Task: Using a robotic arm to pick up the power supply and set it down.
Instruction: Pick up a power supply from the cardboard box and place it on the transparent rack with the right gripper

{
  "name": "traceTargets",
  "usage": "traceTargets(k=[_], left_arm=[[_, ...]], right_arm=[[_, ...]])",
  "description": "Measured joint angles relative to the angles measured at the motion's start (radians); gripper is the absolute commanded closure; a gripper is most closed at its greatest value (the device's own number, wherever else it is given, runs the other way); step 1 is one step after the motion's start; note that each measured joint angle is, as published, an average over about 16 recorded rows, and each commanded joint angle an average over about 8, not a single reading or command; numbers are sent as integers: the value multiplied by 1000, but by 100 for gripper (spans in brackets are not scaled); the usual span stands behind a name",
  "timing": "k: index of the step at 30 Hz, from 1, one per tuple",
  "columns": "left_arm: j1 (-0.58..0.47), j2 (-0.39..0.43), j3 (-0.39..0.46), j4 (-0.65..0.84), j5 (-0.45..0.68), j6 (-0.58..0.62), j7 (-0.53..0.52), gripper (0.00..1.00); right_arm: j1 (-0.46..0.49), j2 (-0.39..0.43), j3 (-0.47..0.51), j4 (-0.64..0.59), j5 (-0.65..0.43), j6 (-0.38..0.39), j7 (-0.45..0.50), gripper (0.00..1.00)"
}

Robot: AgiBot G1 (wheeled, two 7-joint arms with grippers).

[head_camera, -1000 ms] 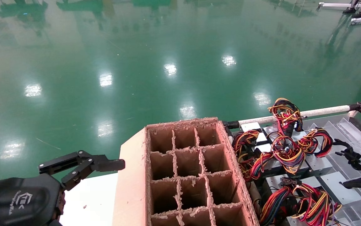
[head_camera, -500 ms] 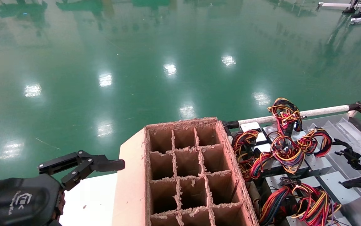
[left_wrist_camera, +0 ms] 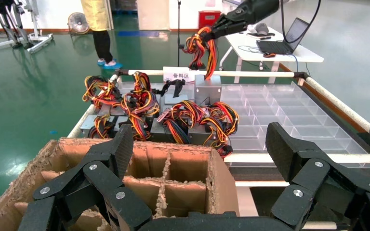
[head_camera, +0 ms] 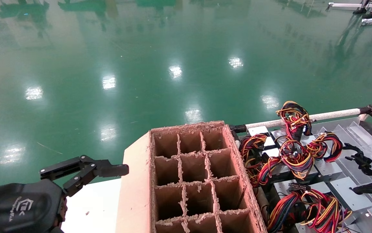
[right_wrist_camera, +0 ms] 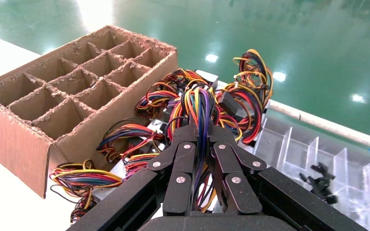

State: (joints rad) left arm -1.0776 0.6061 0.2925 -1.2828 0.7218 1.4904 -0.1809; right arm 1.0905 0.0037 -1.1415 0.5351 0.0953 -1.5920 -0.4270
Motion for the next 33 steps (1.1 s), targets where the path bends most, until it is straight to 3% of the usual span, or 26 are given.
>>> traceTargets(k=[13, 33], left_arm=[[0, 0, 1, 0, -1, 0, 0, 0], [0, -1, 2, 0, -1, -1, 1, 0]], right_arm=[[-117, -68, -71, -76, 181, 1, -17, 100], [-426, -148, -105, -229, 533, 5, -27, 100]])
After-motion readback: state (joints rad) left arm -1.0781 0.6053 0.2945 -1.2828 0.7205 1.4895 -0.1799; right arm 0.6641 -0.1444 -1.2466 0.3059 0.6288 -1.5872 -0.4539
